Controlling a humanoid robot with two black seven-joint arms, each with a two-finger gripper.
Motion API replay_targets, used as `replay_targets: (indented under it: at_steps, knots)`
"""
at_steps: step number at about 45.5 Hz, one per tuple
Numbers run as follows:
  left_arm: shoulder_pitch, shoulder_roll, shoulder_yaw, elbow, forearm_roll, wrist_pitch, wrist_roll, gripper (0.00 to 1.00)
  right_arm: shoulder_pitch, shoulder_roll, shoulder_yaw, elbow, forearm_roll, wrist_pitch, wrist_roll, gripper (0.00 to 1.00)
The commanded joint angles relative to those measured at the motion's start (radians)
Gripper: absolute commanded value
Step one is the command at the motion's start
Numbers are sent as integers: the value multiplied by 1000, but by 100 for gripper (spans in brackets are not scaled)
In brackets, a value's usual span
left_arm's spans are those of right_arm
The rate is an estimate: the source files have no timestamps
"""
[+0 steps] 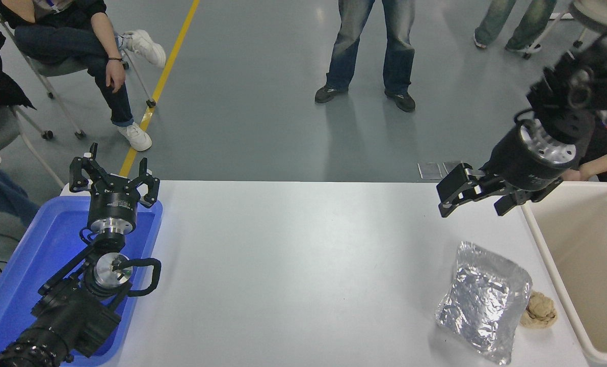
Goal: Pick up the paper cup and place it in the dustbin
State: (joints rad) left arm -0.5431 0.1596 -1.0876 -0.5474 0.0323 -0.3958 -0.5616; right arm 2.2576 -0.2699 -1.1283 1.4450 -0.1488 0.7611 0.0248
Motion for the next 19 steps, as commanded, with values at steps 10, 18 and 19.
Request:
replay_targets:
  at_steps: [10,18,19]
  knots:
    - [0,0,0,1,0,0,0,99,118,265,-5,3,218,24,-3,100]
    - [0,0,0,1,0,0,0,99,132,262,-19,5,222,24,-3,100]
    - [0,0,0,1,0,0,0,99,132,262,-19,5,221,24,-2,100]
